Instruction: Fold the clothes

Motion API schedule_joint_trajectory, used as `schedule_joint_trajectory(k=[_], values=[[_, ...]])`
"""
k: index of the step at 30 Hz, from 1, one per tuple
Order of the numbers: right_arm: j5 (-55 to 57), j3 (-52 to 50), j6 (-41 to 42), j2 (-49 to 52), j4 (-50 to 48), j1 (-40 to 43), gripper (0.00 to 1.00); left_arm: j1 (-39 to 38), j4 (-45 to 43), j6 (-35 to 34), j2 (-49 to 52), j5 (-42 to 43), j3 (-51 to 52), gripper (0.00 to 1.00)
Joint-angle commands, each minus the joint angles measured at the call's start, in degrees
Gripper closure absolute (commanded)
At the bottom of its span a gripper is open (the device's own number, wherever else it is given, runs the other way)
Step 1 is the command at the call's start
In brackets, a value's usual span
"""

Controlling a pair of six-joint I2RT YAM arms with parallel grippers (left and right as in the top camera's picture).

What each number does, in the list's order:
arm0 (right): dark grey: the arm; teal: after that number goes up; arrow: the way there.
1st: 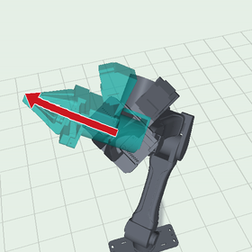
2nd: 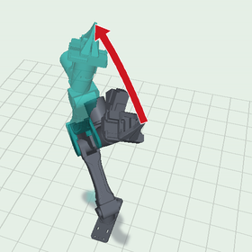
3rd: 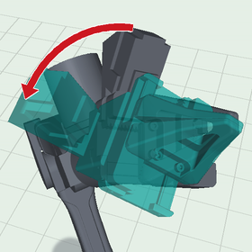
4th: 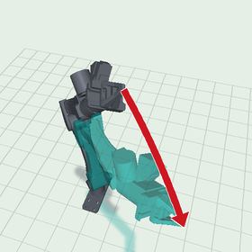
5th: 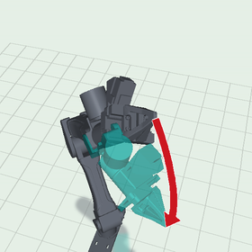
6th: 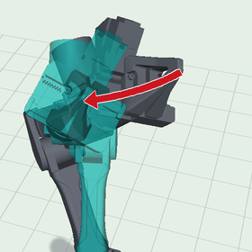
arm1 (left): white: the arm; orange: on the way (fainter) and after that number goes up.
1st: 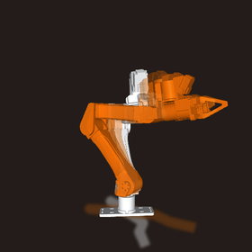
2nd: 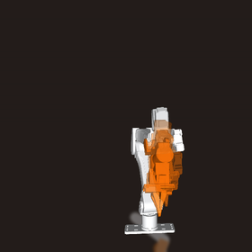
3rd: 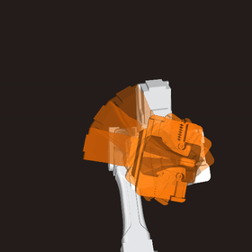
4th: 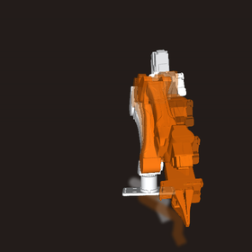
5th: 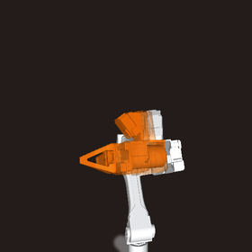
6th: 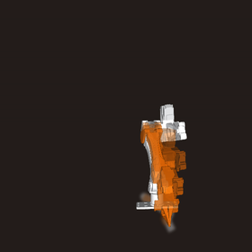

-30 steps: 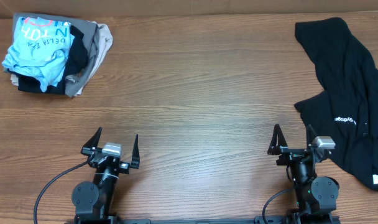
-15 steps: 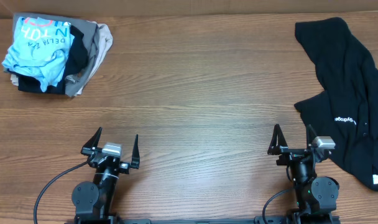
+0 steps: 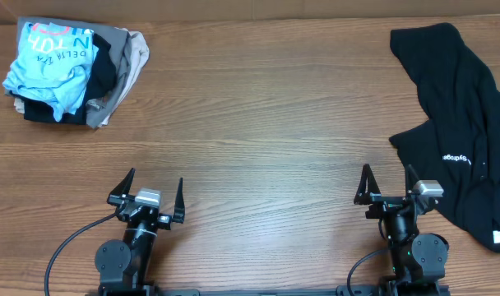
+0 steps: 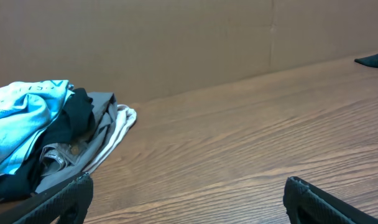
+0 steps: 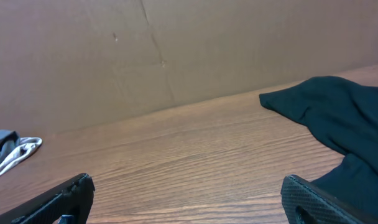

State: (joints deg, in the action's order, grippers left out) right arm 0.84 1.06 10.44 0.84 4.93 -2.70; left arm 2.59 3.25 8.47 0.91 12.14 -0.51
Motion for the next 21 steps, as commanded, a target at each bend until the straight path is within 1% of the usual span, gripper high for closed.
schedule_joint_trajectory(k=[1, 12, 14, 19, 21], values=[[0.61, -0.59, -0.22, -0.68, -0.90, 0.15, 0.00, -0.42, -0.37, -0.81, -0.66, -0.52, 0.24, 0.00], [0.57, -0.59, -0.22, -0.68, -0.66, 0.15, 0.00, -0.39, -0.26, -0.83, -0.66, -0.44, 0.24, 0.00], [0.59, -0.59, -0.22, -0.68, -0.98, 0.15, 0.00, -0.39, -0.83, -0.83, -0.66, 0.48, 0.24, 0.00], [-0.94, -0.55, -0.24, -0.68, -4.63, 0.15, 0.00, -0.37, -4.94, -1.09, -0.66, 5.99, -0.22, 0.00], [-0.96, 0.07, -0.24, -0.68, -4.35, 0.15, 0.00, -0.39, -4.74, -2.67, -0.55, 5.88, -1.40, 0.00]])
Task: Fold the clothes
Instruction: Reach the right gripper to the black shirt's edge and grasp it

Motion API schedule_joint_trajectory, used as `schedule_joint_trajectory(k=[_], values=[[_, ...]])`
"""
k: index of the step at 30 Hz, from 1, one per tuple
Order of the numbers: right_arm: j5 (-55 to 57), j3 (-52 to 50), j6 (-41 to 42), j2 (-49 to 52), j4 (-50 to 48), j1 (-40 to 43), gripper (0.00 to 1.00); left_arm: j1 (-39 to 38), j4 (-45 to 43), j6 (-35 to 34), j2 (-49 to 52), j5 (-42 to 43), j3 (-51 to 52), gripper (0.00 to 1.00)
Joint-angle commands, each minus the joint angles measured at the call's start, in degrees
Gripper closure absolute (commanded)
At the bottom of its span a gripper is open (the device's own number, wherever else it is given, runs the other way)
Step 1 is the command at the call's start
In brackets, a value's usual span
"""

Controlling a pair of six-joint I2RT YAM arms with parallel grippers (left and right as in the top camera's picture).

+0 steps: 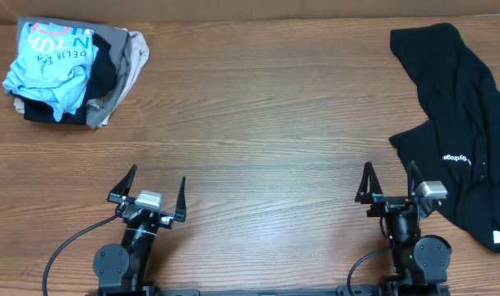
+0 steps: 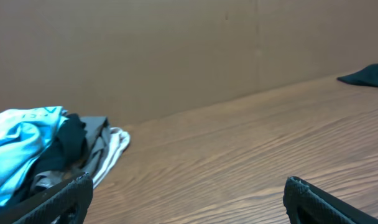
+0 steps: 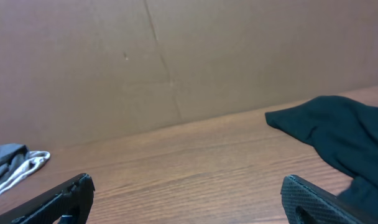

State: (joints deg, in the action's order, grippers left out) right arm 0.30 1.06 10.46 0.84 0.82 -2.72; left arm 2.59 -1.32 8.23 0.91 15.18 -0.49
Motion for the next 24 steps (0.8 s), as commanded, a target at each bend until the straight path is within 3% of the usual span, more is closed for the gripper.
schedule_joint_trajectory(k=[1, 7, 15, 19, 24], values=[[-0.61, 0.59, -0.28, -0.68, 0.20, 0.17, 0.00, -0.37, 0.04, -2.75, -0.26, 2.84, -2.23, 0.00], [-1.66, 4.79, -1.79, -0.68, 4.17, 0.17, 0.00, -0.37, 3.54, -2.69, 7.13, 2.86, -10.69, 0.00], [-1.64, 13.07, -3.30, 0.13, 11.65, 0.17, 0.00, -0.39, 5.46, -2.69, 31.04, 8.52, -28.30, 0.00], [-1.62, 19.76, -3.48, 4.79, 17.07, 0.20, 0.00, -0.46, 12.55, -2.69, 44.00, 13.57, -41.86, 0.00], [-1.66, 29.35, -3.45, 14.40, 23.15, 0.20, 0.00, -2.34, 21.81, -2.16, 55.01, 13.68, -57.57, 0.00]])
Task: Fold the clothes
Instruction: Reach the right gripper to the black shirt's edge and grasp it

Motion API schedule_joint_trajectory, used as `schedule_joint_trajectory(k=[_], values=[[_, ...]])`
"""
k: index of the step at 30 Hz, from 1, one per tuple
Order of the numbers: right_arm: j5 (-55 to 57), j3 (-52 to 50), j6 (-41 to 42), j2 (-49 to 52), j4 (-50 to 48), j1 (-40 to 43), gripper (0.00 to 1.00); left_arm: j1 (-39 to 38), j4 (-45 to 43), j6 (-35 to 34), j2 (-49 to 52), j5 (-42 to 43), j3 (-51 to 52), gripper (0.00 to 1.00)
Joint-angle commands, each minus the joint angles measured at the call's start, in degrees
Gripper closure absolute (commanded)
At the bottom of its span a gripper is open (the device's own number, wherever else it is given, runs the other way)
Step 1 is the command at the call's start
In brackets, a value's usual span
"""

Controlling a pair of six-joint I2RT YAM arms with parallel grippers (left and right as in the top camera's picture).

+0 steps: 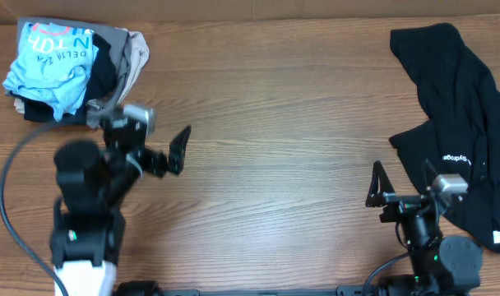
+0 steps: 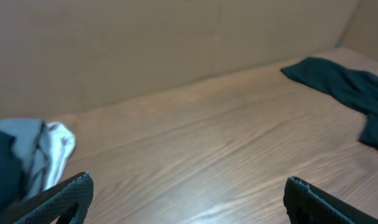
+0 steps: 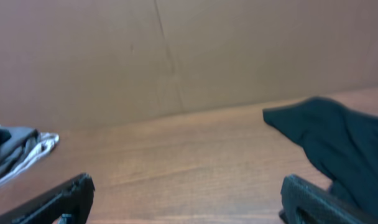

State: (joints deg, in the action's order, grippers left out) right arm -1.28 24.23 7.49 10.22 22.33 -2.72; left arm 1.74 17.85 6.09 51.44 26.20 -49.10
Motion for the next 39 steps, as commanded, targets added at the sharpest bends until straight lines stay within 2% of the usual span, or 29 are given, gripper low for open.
schedule_joint_trajectory(k=[1, 5, 10, 14, 22, 31, 35, 39], values=[[-0.09, 8.70, -0.48, 7.69, 3.21, 0.20, 0.00, -2.10, 4.90, 0.17, 6.38, 2.01, -12.15, 0.00], [-0.09, 18.36, -0.48, 17.62, 10.23, 0.20, 0.00, -5.20, 12.61, 1.73, 12.41, -1.90, -22.27, 0.00], [-0.13, 30.69, -0.46, 31.08, 22.08, 0.20, 0.00, -11.21, 22.73, 10.03, 19.52, -7.56, -32.20, 0.00], [-0.31, 36.65, -0.44, 39.52, 26.99, 0.17, 0.00, -13.97, 23.04, 13.88, 23.02, -7.08, -33.29, 0.00], [-0.20, 37.35, -1.60, 50.82, 24.37, 1.90, 0.00, -14.86, 22.12, 13.81, 29.53, -4.09, -33.29, 0.00], [-0.33, 37.35, -1.33, 69.13, 22.67, 15.02, 0.00, -14.84, 20.81, 13.84, 33.27, -5.92, -33.29, 0.02], [-0.28, 37.35, -1.62, 76.22, 19.85, 16.85, 0.07, -14.84, 20.65, 13.84, 36.39, -7.58, -33.29, 0.15], [0.42, 37.35, -1.60, 81.72, 16.31, 16.81, 0.14, -14.84, 20.24, 13.84, 40.00, -8.81, -33.29, 0.15]])
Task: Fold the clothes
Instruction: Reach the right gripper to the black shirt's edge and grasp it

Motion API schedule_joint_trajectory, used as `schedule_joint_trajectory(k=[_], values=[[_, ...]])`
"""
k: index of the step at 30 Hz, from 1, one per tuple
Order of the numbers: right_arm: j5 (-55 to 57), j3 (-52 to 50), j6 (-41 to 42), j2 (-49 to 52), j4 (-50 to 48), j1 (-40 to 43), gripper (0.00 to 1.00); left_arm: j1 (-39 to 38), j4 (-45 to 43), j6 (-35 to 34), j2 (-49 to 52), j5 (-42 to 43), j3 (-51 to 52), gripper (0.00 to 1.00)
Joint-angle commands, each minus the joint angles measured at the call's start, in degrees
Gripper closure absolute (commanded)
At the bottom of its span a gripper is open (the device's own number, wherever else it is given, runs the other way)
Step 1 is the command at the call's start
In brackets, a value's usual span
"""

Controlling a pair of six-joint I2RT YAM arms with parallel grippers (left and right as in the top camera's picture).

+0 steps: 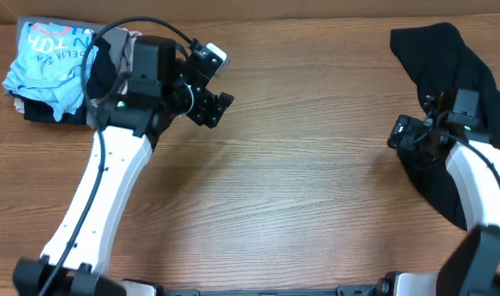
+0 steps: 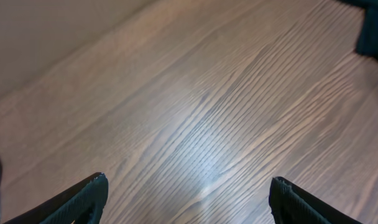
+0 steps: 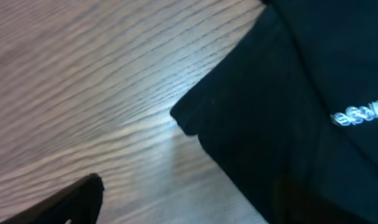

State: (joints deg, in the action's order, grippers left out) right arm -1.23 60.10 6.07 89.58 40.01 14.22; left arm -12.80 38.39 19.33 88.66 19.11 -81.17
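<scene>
A crumpled black garment point(image 1: 468, 90) with small white lettering lies at the table's right side. In the right wrist view the black garment point(image 3: 288, 106) fills the right half. My right gripper point(image 1: 408, 134) hangs open over its left edge point(image 3: 186, 202); one finger shows over bare wood and the other is lost against the dark cloth. Far to the back left, my left gripper point(image 1: 213, 103) is open above bare wood point(image 2: 189, 199) with nothing between its fingers. A corner of the black garment point(image 2: 374, 34) shows at the top right of the left wrist view.
A pile of clothes point(image 1: 61, 70), light blue printed shirt on top with black, grey and beige pieces under it, sits at the back left corner, just left of the left arm. The wooden table point(image 1: 299, 189) spreads between the arms.
The left arm has reached further back and right, its gripper now tilted down at the wood. The right gripper has left its place near the front edge and now hangs over the black garment's left edge.
Both grippers first sat open near the front edge, facing the back wall. Then the left arm had risen and stood next to the clothes pile while the right stayed low. Now the left is further back, and the right is at the black garment. No cloth has moved.
</scene>
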Motion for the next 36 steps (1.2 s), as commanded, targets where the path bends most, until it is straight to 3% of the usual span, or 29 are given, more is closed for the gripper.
schedule_joint_trajectory(k=[1, 14, 25, 33, 34, 36], values=[[0.57, 1.49, -0.15, 3.76, -2.45, -0.11, 0.16, -0.31, -0.33, 0.59, 3.54, -1.75, -1.22, 0.15], [1.33, 1.38, -0.15, 14.16, -8.98, -1.92, 0.26, -0.31, -2.29, 0.37, 8.59, -2.25, -1.22, 0.17], [5.38, 1.01, -0.13, 15.98, -10.27, -3.02, 0.58, -0.31, -2.84, 0.39, 8.59, -7.72, -1.22, 0.33], [7.21, -0.02, -0.11, 18.18, -11.93, -3.02, 0.61, -0.31, -2.91, 0.39, 8.59, -7.72, -1.22, 0.33], [7.21, -0.02, -0.11, 18.18, -11.89, -3.02, 0.66, -0.31, -2.91, 0.39, 8.59, -7.72, -1.22, 0.34], [5.38, 0.11, -0.11, 18.14, -11.26, -3.02, 0.88, -0.31, -2.95, 0.42, 8.59, -7.74, -1.22, 0.46]])
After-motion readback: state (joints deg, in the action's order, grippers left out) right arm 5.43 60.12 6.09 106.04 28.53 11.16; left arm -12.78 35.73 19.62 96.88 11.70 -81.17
